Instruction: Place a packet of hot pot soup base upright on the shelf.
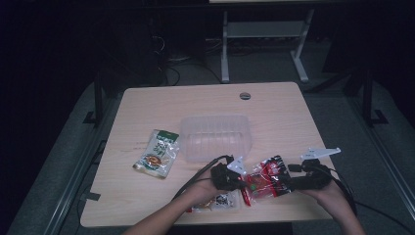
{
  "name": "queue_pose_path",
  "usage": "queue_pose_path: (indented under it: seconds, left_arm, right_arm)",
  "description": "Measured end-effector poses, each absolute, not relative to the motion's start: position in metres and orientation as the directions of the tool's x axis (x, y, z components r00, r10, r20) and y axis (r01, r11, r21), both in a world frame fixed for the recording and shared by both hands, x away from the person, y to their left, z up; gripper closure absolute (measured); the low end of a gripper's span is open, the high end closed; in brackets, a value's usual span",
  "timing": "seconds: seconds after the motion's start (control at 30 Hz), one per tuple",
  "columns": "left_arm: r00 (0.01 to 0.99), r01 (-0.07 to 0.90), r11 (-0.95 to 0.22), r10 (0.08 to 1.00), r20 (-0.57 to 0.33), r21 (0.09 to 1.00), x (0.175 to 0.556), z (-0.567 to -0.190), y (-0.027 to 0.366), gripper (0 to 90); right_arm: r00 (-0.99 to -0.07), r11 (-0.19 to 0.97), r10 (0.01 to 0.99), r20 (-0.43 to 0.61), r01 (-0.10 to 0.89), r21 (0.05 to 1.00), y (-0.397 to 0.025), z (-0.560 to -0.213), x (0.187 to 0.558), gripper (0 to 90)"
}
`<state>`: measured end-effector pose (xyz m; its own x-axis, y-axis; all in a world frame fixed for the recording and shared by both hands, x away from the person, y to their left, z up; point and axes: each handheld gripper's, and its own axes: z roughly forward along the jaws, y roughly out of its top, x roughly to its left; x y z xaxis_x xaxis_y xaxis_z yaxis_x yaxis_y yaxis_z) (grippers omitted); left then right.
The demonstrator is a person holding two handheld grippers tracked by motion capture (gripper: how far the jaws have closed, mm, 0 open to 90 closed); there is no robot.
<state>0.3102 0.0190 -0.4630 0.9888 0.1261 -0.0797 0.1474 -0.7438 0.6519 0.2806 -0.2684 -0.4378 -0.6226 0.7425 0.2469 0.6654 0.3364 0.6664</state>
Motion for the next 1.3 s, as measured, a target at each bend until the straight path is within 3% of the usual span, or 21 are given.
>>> queue_pose_path:
  seconds: [0.17,0.4,0.63,1.07,1.3]
  left_arm:
    - [0.988,0.154,-0.739,0.131,-0.085,0.655,0.309,-0.463,0.019,90.0]
    - [0.987,0.158,-0.739,0.134,-0.087,0.655,0.309,-0.463,0.019,90.0]
    - [0.988,0.152,-0.740,0.131,-0.081,0.655,0.310,-0.463,0.019,90.0]
    - [0.986,0.163,-0.738,0.136,-0.092,0.655,0.310,-0.463,0.020,90.0]
    - [0.987,0.160,-0.736,0.135,-0.089,0.658,0.310,-0.457,0.024,89.9]
  right_arm:
    - [-0.623,0.327,0.728,0.286,0.682,0.654,-0.267,-0.443,0.289,39.9]
    - [-0.609,0.283,0.690,0.391,0.724,0.628,-0.269,-0.446,0.294,64.2]
    - [-0.649,0.291,0.645,0.403,0.696,0.656,-0.267,-0.441,0.291,85.8]
    - [-0.747,0.294,0.524,0.410,0.610,0.736,-0.267,-0.430,0.287,90.0]
    - [-0.778,0.234,0.465,0.422,0.568,0.789,-0.264,-0.420,0.286,90.0]
